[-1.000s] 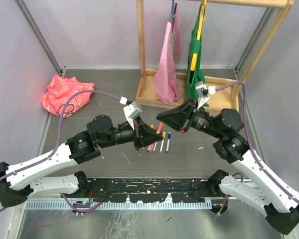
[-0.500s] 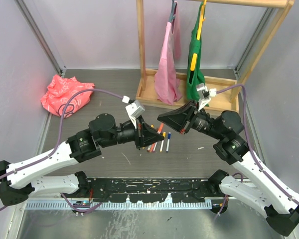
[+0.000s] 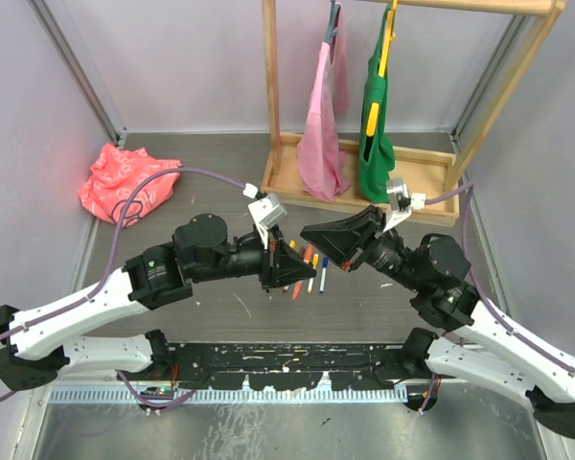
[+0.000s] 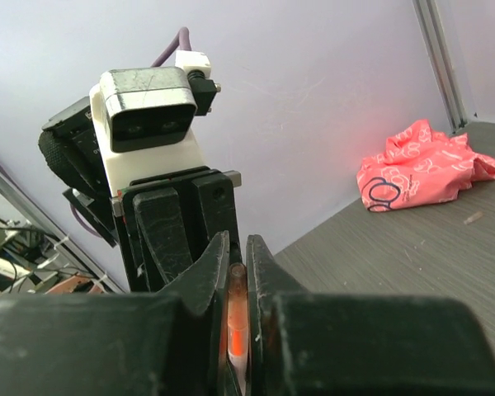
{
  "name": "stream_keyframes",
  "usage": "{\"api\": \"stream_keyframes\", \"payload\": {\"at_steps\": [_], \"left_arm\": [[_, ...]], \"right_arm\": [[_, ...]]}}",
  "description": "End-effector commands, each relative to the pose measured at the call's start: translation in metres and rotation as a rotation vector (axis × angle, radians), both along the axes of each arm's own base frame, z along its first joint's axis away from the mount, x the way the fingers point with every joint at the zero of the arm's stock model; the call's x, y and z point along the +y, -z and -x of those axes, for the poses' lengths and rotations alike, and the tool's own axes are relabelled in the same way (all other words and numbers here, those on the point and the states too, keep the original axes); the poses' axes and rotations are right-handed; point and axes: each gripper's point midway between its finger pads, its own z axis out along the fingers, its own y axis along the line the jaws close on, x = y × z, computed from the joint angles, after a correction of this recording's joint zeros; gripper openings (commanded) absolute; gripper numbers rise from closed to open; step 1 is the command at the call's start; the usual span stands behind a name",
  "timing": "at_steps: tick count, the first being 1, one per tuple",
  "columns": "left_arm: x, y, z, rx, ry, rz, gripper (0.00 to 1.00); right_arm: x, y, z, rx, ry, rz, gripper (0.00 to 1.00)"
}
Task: Insert the pens into the pen caps
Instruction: Press the pen cap onto the pen.
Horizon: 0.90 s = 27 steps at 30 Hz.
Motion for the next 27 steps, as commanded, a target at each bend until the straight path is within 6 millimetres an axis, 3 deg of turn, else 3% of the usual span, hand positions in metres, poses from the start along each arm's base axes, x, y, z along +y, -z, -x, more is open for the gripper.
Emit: {"api": "stream_keyframes", "payload": {"at_steps": [1, 8, 16, 20, 23, 27], "left_arm": [[0.018, -0.135, -0.032, -0.171, -0.183, 0.382, 0.0], [0.036, -0.158, -0.032, -0.221, -0.222, 0.43, 0.0], [0.047, -0.166, -0.03, -0.247, -0.239, 0.435, 0.0], [0.037, -0.158, -0.027, -0.234, -0.2, 0.416, 0.0], [0.031, -0.151, -0.026, -0.226, -0.176, 0.392, 0.0], [0.02, -0.139, -0.026, -0.205, -0.148, 0.356, 0.0]], "right_arm": [[0.038, 0.09, 0.048, 0.125, -0.197, 0.227, 0.0], [0.046, 0.127, 0.069, 0.19, -0.226, 0.306, 0.0], [0.039, 0.162, 0.081, 0.236, -0.229, 0.401, 0.0], [0.032, 0.146, 0.073, 0.201, -0.174, 0.388, 0.0], [0.026, 0.12, 0.064, 0.141, -0.121, 0.376, 0.0], [0.02, 0.075, 0.051, 0.038, -0.048, 0.37, 0.08]]}}
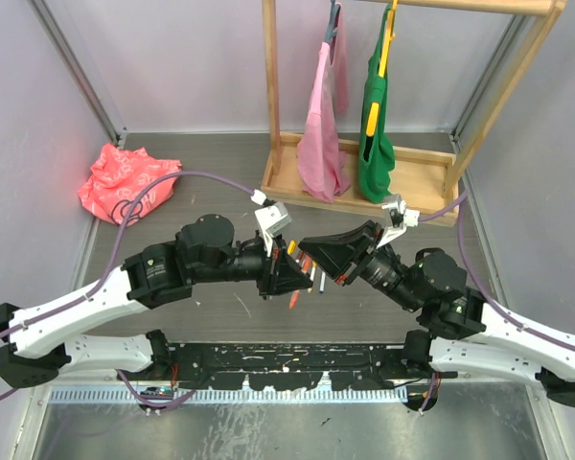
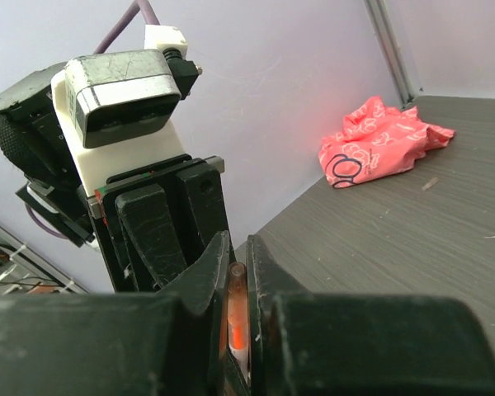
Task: Insert the pens into the pen caps
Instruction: Press the pen cap onto the pen.
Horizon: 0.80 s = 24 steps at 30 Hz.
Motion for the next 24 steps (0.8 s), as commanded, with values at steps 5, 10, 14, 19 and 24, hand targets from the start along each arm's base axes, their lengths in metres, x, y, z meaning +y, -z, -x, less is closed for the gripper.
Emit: {"api": "stream_keyframes", "payload": {"at_steps": [5, 10, 14, 19, 24], "left_arm": [[0.003, -0.149, -0.04, -0.197, -0.172, 0.46, 0.0], [0.0, -0.135, -0.032, -0.193, -0.128, 0.425, 0.0], [-0.003, -0.124, -0.023, -0.186, -0.082, 0.412, 0.0], [0.003, -0.12, -0.018, -0.201, -0.074, 0.427, 0.0], [0.003, -0.121, -0.008, -0.22, -0.019, 0.454, 0.0]], "right_arm": [[0.006, 0.001, 0.02, -0.102, -0.091, 0.272, 0.17], [-0.013, -0.07, 0.019, -0.237, -0.032, 0.132, 0.31], [-0.027, -0.103, 0.02, -0.301, 0.002, 0.055, 0.41], [-0.028, -0.101, 0.023, -0.307, -0.01, 0.075, 0.44], [-0.027, -0.088, 0.02, -0.271, -0.007, 0.088, 0.43]]}}
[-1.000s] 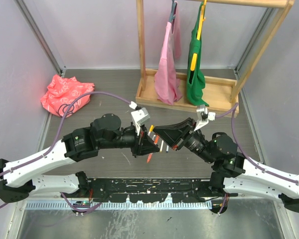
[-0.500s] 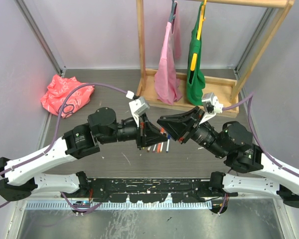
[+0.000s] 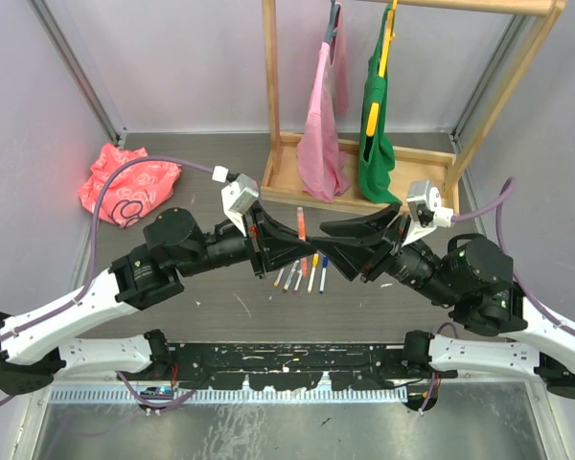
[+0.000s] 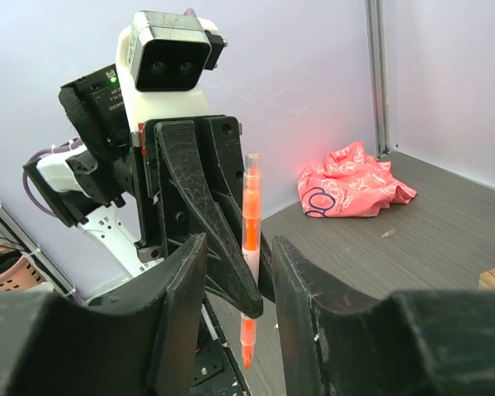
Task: Insert the pens into the pen caps
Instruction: Press the pen cap onto the pen.
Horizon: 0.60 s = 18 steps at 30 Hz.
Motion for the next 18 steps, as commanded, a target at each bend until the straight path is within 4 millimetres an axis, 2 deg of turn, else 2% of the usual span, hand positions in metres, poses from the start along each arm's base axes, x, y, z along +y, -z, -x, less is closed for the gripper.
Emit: {"api": "stream_keyframes", "payload": {"at_steps": [1, 5, 14, 18], "left_arm": [[0.006, -0.033, 0.01, -0.079, 0.043, 0.118, 0.0], [0.003, -0.031, 0.016, -0.083, 0.084, 0.115, 0.0], [0.001, -0.026, 0.024, -0.074, 0.129, 0.096, 0.0], [0.001, -0.026, 0.03, -0.081, 0.164, 0.087, 0.0]], "right_arm": [[-0.004, -0.008, 0.004, -0.006, -0.011, -0.031, 0.42], [0.002, -0.005, 0.006, 0.002, -0.032, -0.028, 0.35], [0.018, 0.001, 0.008, 0.013, -0.071, -0.001, 0.34], [0.021, 0.002, 0.009, 0.016, -0.082, -0.011, 0.26]]}}
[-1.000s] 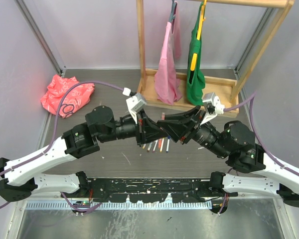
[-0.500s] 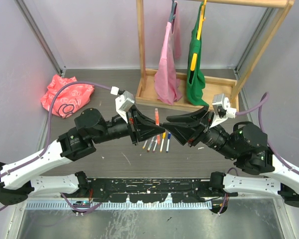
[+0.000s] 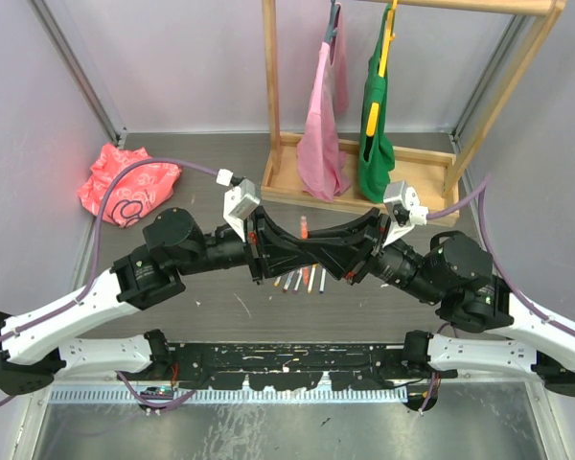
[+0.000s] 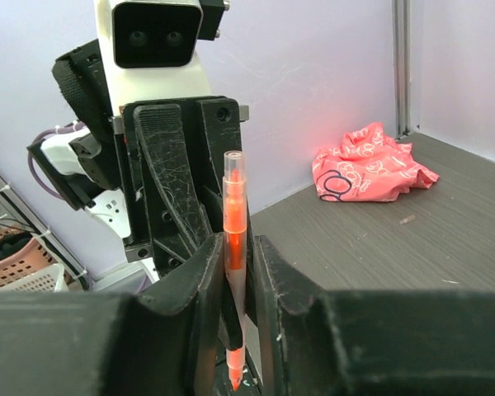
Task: Insert the pens into the pen caps
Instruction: Press the pen cap onto the pen.
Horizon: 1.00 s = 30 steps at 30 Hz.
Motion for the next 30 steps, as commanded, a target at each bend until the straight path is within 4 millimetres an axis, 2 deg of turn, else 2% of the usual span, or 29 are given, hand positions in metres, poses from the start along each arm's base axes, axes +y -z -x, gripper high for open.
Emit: {"api": "stream_keyframes", "payload": {"at_steps": [1, 3, 8, 10, 13, 15, 18, 26, 30], "left_arm": [[0.004, -0.021, 0.011, -0.051, 0.052, 0.06, 0.0], [0.004, -0.02, 0.011, -0.052, 0.05, 0.058, 0.0], [0.007, -0.02, 0.01, -0.053, 0.036, 0.062, 0.01], [0.009, -0.021, 0.009, -0.052, 0.025, 0.066, 0.05], [0.011, -0.018, 0.007, -0.043, 0.009, 0.067, 0.19], [0.013, -0.018, 0.008, -0.038, 0.005, 0.074, 0.28], [0.016, -0.015, 0.007, -0.029, -0.005, 0.07, 0.36], [0.029, 0.008, -0.007, 0.041, -0.119, -0.008, 0.41], [0.047, 0.019, -0.02, 0.099, -0.231, -0.047, 0.42]], "right_arm": [[0.004, -0.01, 0.007, -0.007, -0.039, -0.045, 0.23], [0.005, -0.01, 0.008, -0.006, -0.047, -0.049, 0.14], [0.007, -0.007, 0.008, 0.005, -0.052, -0.047, 0.0], [0.006, -0.008, 0.008, 0.006, -0.047, -0.056, 0.0], [-0.001, -0.014, 0.005, -0.002, -0.025, -0.096, 0.0], [-0.007, -0.017, 0.002, -0.005, 0.004, -0.124, 0.0], [-0.02, -0.02, -0.01, -0.006, 0.087, -0.16, 0.0], [-0.052, -0.001, -0.037, -0.161, 0.31, -0.1, 0.0], [-0.051, 0.003, -0.038, -0.307, 0.325, 0.014, 0.0]]}}
